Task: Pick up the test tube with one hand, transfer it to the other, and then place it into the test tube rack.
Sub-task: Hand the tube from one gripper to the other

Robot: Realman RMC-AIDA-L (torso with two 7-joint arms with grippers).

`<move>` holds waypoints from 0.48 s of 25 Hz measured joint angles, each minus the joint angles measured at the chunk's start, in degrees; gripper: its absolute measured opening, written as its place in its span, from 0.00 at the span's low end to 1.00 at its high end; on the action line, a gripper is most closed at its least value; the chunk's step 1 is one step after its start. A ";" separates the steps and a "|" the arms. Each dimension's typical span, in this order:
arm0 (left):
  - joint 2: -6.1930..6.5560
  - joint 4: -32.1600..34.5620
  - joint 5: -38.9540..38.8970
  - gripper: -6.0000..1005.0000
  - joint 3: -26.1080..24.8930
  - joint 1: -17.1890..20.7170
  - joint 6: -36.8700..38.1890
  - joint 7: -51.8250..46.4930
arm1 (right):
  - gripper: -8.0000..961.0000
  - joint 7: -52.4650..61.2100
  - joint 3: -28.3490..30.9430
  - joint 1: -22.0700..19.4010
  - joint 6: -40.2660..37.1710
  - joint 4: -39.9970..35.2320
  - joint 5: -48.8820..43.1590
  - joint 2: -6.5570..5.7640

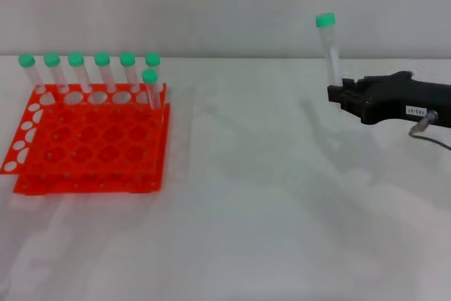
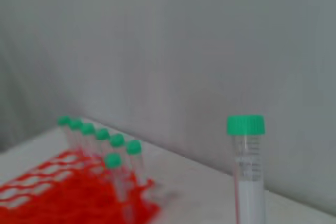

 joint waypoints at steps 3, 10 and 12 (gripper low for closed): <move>0.27 0.07 2.82 0.75 0.03 -1.35 -0.13 -0.14 | 0.19 -20.37 -0.09 0.33 1.02 14.22 19.25 0.02; 2.23 0.11 12.52 0.75 0.04 -5.64 -1.16 -0.82 | 0.19 -60.68 -0.33 6.62 17.73 50.34 50.19 0.80; 2.77 0.20 14.81 0.75 0.03 -6.54 -2.01 -0.93 | 0.19 -69.82 -1.11 8.62 21.30 58.09 54.08 1.05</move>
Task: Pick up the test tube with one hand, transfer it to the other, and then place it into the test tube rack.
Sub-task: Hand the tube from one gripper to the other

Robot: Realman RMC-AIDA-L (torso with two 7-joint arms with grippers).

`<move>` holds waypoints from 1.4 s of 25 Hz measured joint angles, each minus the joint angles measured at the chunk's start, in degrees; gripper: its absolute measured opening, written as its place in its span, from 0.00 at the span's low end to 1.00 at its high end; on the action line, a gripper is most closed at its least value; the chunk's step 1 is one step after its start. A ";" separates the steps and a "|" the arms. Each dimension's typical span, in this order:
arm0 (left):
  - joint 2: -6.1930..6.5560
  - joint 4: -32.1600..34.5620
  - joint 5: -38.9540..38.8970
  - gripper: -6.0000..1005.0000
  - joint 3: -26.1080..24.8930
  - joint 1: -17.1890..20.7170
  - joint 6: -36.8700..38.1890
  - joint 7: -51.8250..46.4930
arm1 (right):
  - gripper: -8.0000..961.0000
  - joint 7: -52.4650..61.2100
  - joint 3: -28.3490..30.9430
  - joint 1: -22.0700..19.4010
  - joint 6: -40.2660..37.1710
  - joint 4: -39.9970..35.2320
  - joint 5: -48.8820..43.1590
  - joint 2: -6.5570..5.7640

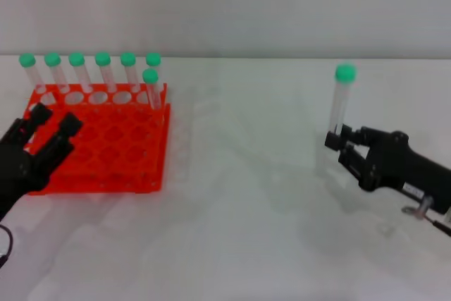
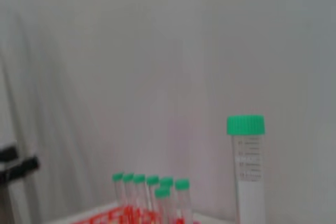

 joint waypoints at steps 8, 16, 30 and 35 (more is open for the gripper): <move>0.62 0.17 4.53 0.75 2.53 -1.67 -2.59 1.32 | 0.19 -6.30 -3.79 1.24 1.19 3.77 1.61 0.06; 0.49 0.70 6.40 0.75 13.66 -8.03 -2.23 -1.15 | 0.19 -6.29 -7.53 1.24 2.07 1.72 1.22 0.05; -1.77 0.11 12.71 0.75 14.28 -17.76 3.29 -2.49 | 0.19 -6.23 -15.18 1.86 1.16 -0.50 1.42 0.05; -2.81 0.04 13.32 0.75 14.36 -19.59 6.14 -2.51 | 0.19 -6.18 -16.00 1.82 0.34 -0.76 1.33 0.06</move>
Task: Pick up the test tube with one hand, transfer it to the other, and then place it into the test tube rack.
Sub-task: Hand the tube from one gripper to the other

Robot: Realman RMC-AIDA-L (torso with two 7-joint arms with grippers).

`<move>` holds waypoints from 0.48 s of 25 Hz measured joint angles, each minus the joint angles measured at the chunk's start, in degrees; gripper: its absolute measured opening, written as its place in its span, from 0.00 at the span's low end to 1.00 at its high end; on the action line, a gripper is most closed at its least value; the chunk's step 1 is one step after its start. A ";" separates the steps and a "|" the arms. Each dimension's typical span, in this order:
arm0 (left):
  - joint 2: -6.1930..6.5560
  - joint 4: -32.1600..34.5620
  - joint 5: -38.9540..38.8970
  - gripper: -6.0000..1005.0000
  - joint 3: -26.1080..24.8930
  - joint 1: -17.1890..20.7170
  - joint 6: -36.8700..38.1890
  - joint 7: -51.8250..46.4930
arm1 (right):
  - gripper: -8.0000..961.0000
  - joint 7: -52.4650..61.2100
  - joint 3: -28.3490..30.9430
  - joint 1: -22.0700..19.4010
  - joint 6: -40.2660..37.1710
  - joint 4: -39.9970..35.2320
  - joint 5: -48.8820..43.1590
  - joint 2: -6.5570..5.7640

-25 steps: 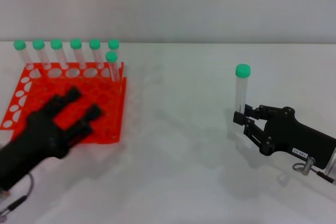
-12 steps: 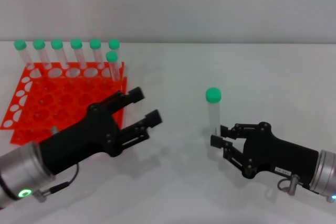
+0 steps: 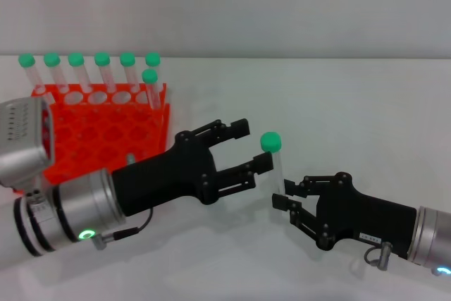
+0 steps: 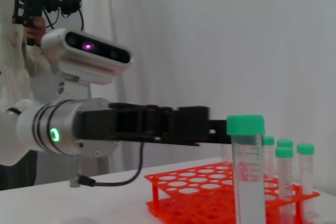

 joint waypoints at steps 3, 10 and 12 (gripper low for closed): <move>-0.75 -0.10 0.94 0.75 0.02 -1.09 1.66 0.00 | 0.19 0.01 -0.64 0.02 -0.08 -0.06 0.21 0.00; -1.06 -1.57 2.61 0.75 0.06 -1.79 3.87 0.20 | 0.19 0.00 -0.75 -0.17 -0.11 -0.08 0.30 0.00; -1.11 -1.62 2.66 0.71 0.05 -1.76 3.90 0.35 | 0.19 0.01 -0.75 -0.28 -0.11 -0.08 0.31 0.00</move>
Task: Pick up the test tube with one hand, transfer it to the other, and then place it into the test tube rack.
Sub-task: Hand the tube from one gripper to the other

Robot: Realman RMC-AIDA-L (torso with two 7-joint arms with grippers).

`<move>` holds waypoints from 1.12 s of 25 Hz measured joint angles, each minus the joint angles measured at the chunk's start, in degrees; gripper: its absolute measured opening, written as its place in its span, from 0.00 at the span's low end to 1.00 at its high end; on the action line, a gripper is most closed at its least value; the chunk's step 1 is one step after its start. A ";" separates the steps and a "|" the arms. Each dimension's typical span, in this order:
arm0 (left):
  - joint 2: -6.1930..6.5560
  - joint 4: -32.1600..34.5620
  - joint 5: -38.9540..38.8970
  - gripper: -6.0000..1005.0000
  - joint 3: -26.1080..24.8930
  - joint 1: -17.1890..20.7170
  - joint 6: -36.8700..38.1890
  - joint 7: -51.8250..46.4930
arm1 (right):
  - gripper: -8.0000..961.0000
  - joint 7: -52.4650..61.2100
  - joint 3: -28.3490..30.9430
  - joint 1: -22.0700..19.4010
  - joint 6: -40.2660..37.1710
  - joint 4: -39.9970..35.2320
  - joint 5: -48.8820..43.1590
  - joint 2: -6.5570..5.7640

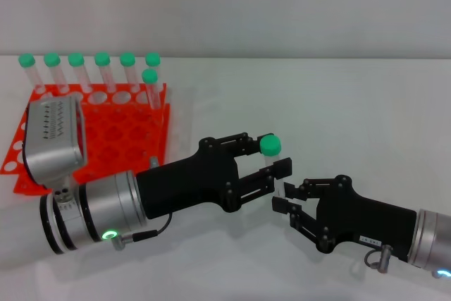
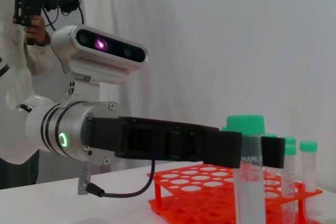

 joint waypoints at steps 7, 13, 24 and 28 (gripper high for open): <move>-0.03 -1.83 0.05 0.47 0.00 0.21 2.19 0.04 | 0.19 -0.01 0.00 -0.18 0.00 0.00 -0.03 0.00; -0.11 -3.09 0.03 0.29 -0.25 0.39 3.59 0.14 | 0.19 -0.01 0.04 -0.24 0.10 0.33 -0.01 0.00; -0.19 -3.54 -2.79 0.22 -0.81 1.29 3.45 1.28 | 0.19 -1.76 0.14 -1.03 0.63 0.21 -0.49 -0.51; -0.20 -3.54 -3.64 0.22 -0.80 1.51 2.99 2.15 | 0.23 -2.25 0.59 -1.31 0.53 0.32 -0.10 -0.37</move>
